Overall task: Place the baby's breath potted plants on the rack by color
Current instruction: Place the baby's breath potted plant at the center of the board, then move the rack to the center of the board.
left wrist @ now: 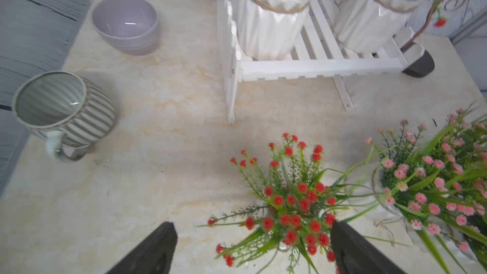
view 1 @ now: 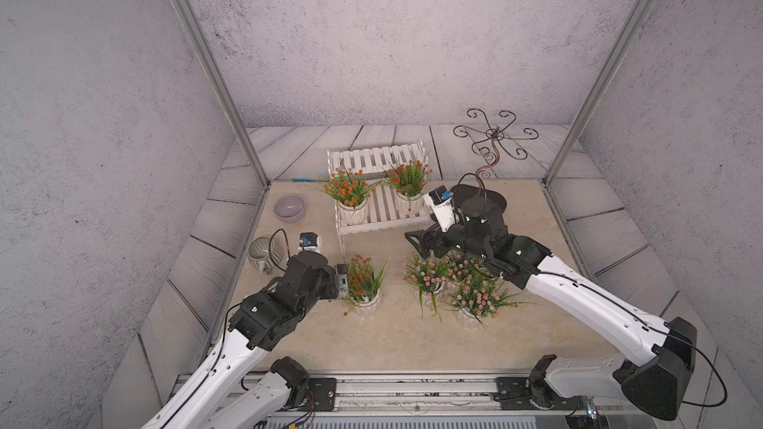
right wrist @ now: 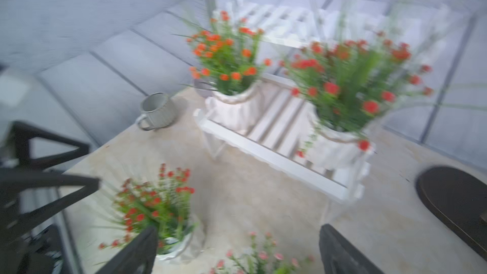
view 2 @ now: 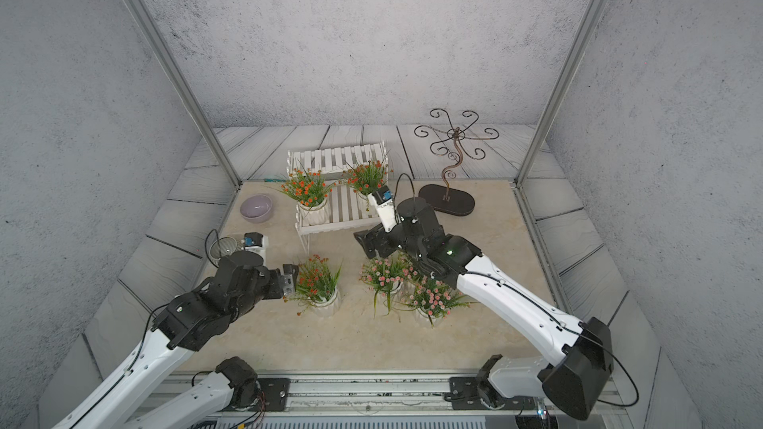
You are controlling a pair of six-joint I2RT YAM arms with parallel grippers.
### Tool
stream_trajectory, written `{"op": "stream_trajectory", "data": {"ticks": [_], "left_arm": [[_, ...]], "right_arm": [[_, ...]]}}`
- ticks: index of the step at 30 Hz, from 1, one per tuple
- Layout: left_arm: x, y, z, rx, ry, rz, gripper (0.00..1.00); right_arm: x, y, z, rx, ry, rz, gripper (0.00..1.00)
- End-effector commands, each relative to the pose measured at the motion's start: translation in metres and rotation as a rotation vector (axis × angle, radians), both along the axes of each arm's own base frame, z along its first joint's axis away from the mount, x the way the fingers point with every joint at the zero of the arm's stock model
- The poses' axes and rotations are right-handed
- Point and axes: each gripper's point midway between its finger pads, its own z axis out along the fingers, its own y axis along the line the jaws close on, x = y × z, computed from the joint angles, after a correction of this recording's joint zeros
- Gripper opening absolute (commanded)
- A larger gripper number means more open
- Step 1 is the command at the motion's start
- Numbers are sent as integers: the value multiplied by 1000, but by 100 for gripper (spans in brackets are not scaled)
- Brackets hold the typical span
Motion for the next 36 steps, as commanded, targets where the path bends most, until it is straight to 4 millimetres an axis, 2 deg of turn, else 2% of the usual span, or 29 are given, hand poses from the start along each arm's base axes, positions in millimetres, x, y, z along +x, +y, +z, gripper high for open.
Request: {"op": "stream_trajectory", "data": {"ticks": [1,5,11,15,17,24,32,36], "left_arm": [[-3,-11,-15,20,17,18,95],[-17,-33,-42,56,39,2,95],[-39,-55,-74,54,54,23,95],[-42,-59,-96,31,71,59,96],[-40,-53,-106,12,62,105,96],[-33,-46,-116,-31,7,154,97],[-19,-69,-131,2,32,96,100],[-13,-72,-134,33,38,102,99]], "right_arm": [[16,-15,-35,-21,123,-49,95],[39,-23,-45,-9,155,-80,96],[56,-28,-37,15,133,-94,99],[65,-31,-40,29,149,-101,99],[68,-31,-44,27,162,-102,99],[76,-31,-62,20,196,-100,99],[81,-32,-65,23,197,-98,99],[83,-33,-64,25,199,-97,99]]}}
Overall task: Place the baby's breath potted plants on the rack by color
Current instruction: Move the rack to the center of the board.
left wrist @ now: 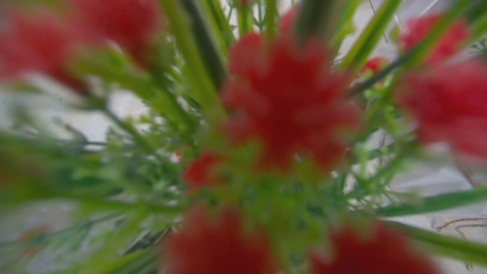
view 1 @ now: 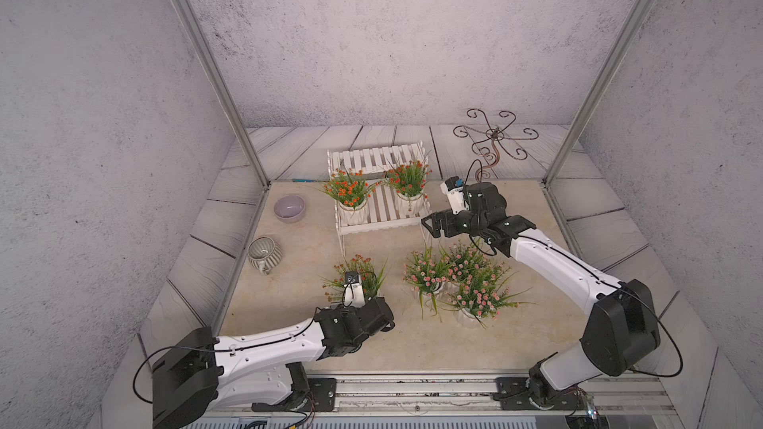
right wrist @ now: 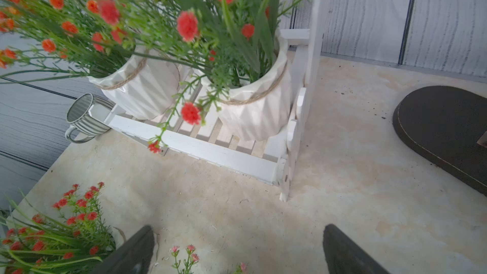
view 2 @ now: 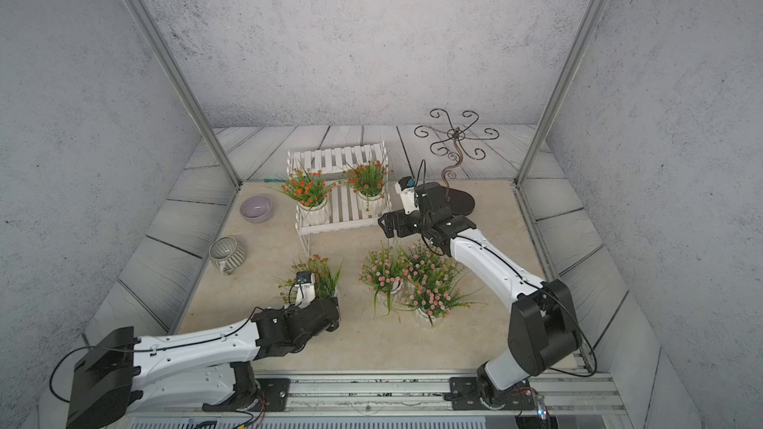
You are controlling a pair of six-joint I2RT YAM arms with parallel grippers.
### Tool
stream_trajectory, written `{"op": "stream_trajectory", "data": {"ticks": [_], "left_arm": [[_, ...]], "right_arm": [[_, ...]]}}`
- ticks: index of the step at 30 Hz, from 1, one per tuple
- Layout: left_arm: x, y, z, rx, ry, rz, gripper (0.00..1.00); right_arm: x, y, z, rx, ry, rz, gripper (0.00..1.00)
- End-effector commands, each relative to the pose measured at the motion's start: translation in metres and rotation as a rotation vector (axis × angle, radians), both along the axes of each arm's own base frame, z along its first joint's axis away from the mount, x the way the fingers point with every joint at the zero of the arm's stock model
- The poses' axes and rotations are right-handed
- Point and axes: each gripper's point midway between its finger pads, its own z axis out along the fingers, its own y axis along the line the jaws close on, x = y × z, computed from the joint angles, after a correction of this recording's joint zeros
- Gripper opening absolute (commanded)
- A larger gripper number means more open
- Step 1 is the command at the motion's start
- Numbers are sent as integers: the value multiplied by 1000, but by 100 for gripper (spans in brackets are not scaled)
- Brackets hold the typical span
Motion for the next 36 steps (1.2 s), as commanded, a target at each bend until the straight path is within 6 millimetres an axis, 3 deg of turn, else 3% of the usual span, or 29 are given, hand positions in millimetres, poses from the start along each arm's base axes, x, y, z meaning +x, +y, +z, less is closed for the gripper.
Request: {"op": "stream_trajectory", "data": {"ticks": [1,15,20,30,36], "left_arm": [[10,-9,9,0,-25,-10,99],[39,-11,-2,61,-9,22,100],[42,-13,-1,86,-11,19,91],[39,-15,1,73,-1,-6,61],[36,-16,2,73,20,-18,60]], "right_arm": [[7,3,2,13,1,7,99],[8,0,0,5,-1,11,99],[12,-3,-8,-3,22,-1,99],[32,-3,-40,-47,89,-50,96],[52,1,-51,-39,87,-91,85]]}}
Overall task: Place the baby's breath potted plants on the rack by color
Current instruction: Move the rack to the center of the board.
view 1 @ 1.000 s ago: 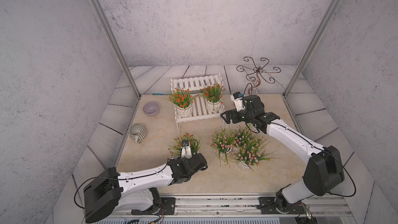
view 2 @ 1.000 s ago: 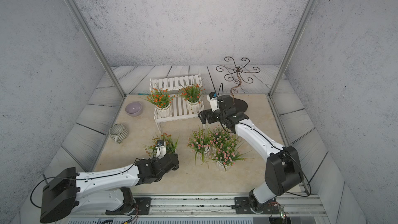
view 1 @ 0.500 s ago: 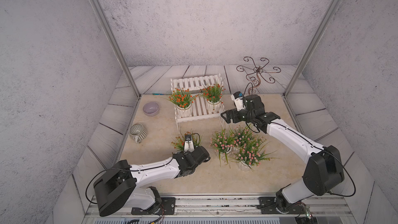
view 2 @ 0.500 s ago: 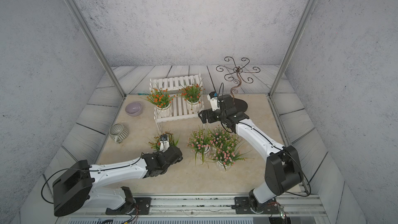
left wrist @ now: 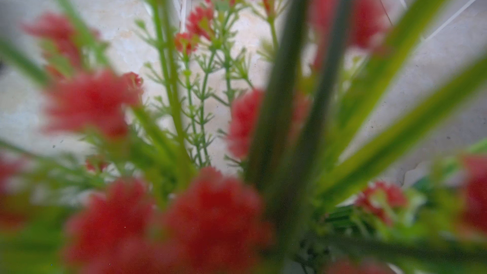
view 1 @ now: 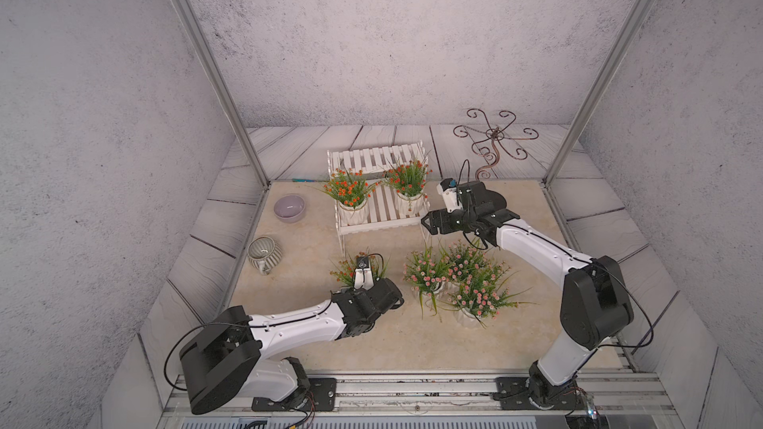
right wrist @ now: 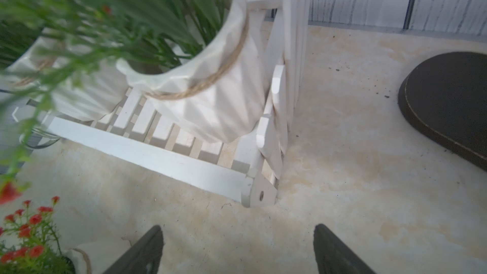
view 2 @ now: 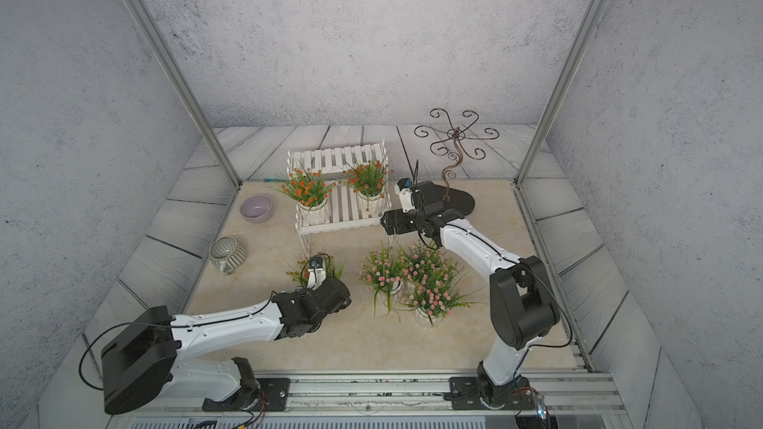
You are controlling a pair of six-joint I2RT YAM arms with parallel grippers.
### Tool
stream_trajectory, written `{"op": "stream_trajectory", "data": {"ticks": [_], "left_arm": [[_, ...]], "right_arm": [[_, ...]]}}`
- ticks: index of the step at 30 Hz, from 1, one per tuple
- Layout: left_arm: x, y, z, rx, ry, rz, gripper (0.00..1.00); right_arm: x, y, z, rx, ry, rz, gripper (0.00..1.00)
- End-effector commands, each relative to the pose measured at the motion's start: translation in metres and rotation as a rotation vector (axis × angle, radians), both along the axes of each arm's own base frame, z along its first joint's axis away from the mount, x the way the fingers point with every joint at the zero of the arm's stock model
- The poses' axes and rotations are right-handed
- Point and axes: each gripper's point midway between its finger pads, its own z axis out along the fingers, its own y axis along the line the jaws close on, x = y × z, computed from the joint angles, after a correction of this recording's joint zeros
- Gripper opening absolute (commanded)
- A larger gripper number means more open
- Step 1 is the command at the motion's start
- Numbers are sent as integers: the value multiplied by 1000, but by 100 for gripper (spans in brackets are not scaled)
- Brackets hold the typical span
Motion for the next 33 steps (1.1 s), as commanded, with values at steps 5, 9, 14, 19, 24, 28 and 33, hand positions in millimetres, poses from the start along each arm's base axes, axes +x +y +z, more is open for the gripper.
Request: {"op": "stream_trajectory", "data": {"ticks": [5,9,14,19,24,28,33], "left_arm": [[-4,-3,5,-24,22,-18,60],[-5,-3,6,-30,20,-21,61],[-5,-4,6,-30,21,-27,61],[-5,-5,7,-29,19,-30,62],[-6,-4,8,-27,12,-29,62],[-7,-3,11,-27,4,-31,62],[-6,-2,14,-23,-4,-31,62]], "right_arm": [[30,4,-8,13,-34,-62,73],[38,7,-15,9,-30,-68,55],[39,16,-24,23,-34,-61,33],[34,29,-32,-23,-53,-46,21],[30,32,-30,-49,-79,-62,9],[24,28,-26,-74,-92,-94,2],[11,11,-23,-108,-99,-154,1]]}}
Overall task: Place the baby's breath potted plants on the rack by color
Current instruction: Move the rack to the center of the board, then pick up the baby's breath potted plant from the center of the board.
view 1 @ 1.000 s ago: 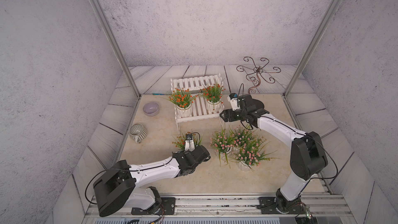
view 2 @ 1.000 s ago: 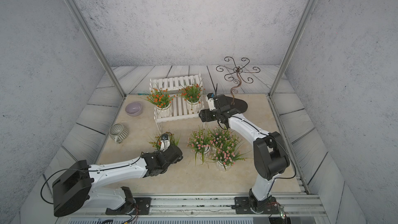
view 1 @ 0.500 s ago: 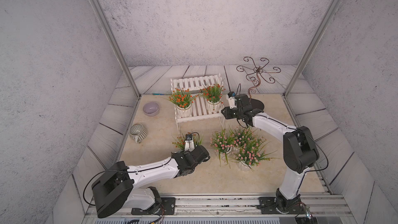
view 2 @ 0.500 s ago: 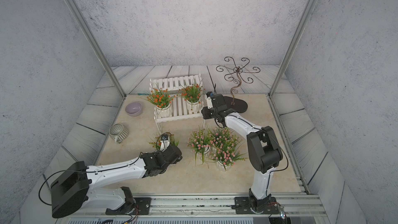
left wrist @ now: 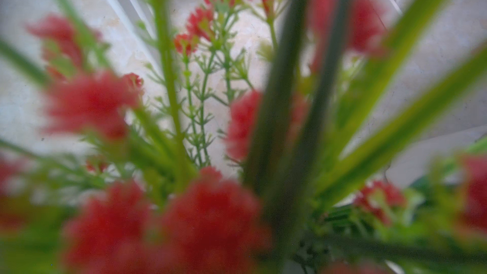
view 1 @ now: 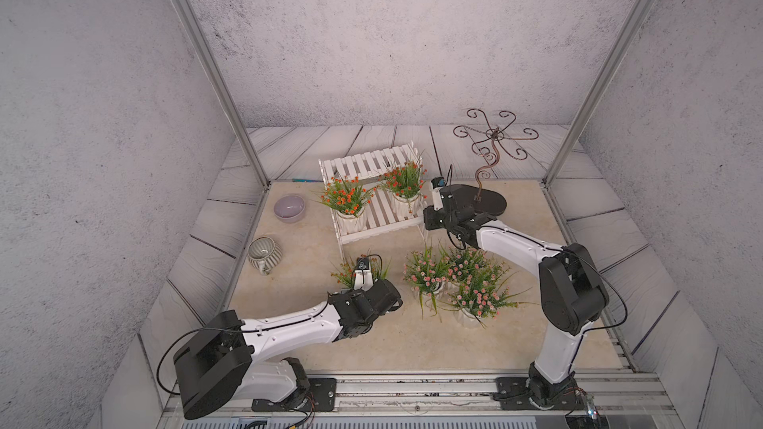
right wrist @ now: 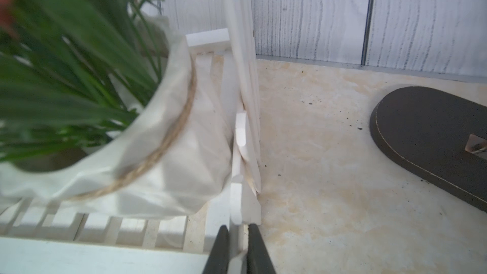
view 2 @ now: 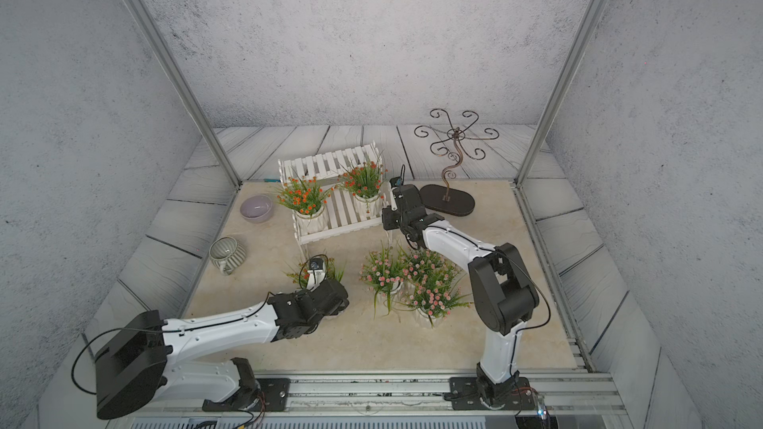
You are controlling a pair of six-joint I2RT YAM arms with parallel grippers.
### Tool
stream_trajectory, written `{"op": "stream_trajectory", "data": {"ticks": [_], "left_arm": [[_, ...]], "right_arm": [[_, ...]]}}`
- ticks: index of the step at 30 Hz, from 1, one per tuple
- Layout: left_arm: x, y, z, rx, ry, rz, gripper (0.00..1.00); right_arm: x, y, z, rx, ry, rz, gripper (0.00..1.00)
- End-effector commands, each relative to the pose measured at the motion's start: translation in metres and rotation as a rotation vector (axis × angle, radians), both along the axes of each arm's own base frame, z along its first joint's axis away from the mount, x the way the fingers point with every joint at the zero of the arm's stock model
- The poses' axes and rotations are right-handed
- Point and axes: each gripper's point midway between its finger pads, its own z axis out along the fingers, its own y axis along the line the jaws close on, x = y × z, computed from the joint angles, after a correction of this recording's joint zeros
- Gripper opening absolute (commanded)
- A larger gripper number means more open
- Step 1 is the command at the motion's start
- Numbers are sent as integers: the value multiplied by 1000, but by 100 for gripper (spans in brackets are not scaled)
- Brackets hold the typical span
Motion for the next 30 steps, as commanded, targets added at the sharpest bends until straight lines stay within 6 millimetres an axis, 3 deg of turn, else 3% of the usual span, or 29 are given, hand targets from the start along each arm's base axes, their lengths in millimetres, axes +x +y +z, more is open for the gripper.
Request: {"op": "stream_trajectory", "data": {"ticks": [1,17,21,22,24,26,28,30], "left_arm": [[2,1,11,-4,-36,3,62],[4,-2,21,26,-72,-26,62],[5,-4,24,30,-75,-33,62],[5,-4,24,32,-75,-35,62],[6,-6,25,32,-76,-41,62],[5,-10,27,37,-79,-57,62],[4,-16,33,46,-89,-78,62],[2,-23,40,54,-101,-101,62]], "right_arm": [[-26,-16,-8,-54,46,-37,1],[-62,-81,-6,-128,27,-270,0],[-71,-89,-11,-123,32,-286,7],[-72,-88,-13,-122,37,-281,13],[-75,-86,-15,-117,47,-263,52],[-78,-85,-11,-111,38,-246,81],[-82,-88,-3,-106,17,-240,95],[-90,-93,6,-100,-4,-235,100]]}}
